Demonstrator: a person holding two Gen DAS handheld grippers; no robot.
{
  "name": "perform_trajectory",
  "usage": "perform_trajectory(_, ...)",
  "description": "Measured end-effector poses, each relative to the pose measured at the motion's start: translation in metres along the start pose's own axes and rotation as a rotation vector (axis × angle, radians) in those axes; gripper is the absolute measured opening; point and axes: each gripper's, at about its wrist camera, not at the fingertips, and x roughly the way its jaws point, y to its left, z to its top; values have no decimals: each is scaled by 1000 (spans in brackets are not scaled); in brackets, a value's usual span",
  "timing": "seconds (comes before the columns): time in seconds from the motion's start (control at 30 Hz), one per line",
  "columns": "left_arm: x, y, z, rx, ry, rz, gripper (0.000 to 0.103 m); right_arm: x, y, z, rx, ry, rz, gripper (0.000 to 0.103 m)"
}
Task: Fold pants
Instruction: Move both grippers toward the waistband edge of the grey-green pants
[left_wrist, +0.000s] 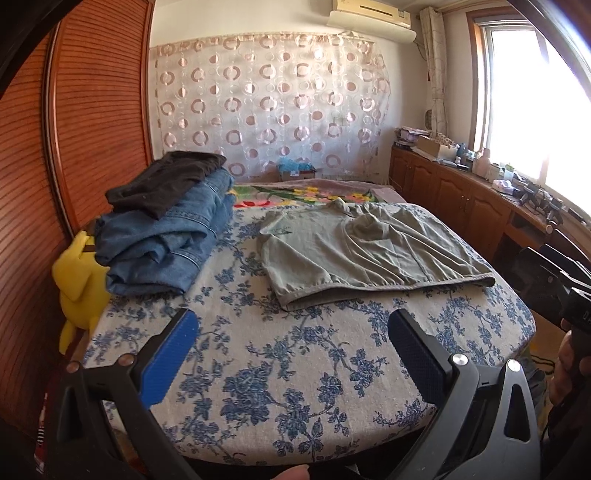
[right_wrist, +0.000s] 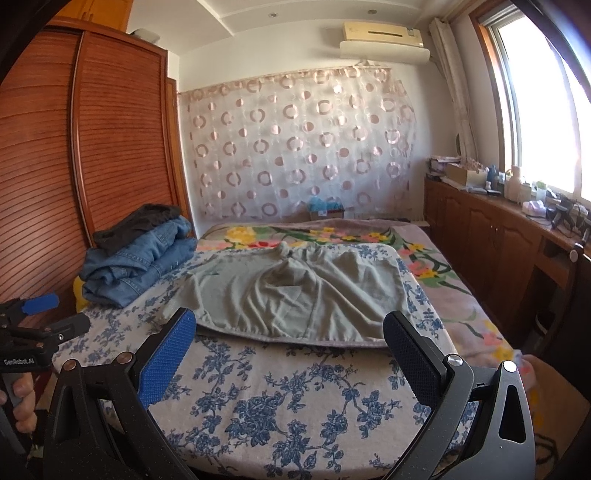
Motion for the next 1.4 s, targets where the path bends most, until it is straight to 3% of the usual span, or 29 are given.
perform_trajectory(0.17, 15, -4, -5, 23, 30, -13, 103, 4, -14, -2, 36, 20, 14, 103)
perform_trajectory(0.73, 66, 2, -13, 61, 129, -65, 103, 27, -48, -16, 4, 70, -59, 103)
perform_trajectory(1.0, 84, 6, -8, 81, 134, -61, 103, 38, -63, -23, -15, 107, -73, 103)
perform_trajectory(1.1, 91, 7, -6, 96, 134, -54, 103, 44, -69, -25, -29, 129, -79, 99)
perform_trajectory(1.4, 109, 15, -1, 114, 157, -51, 100, 59, -86, -28, -72, 186, -90, 74)
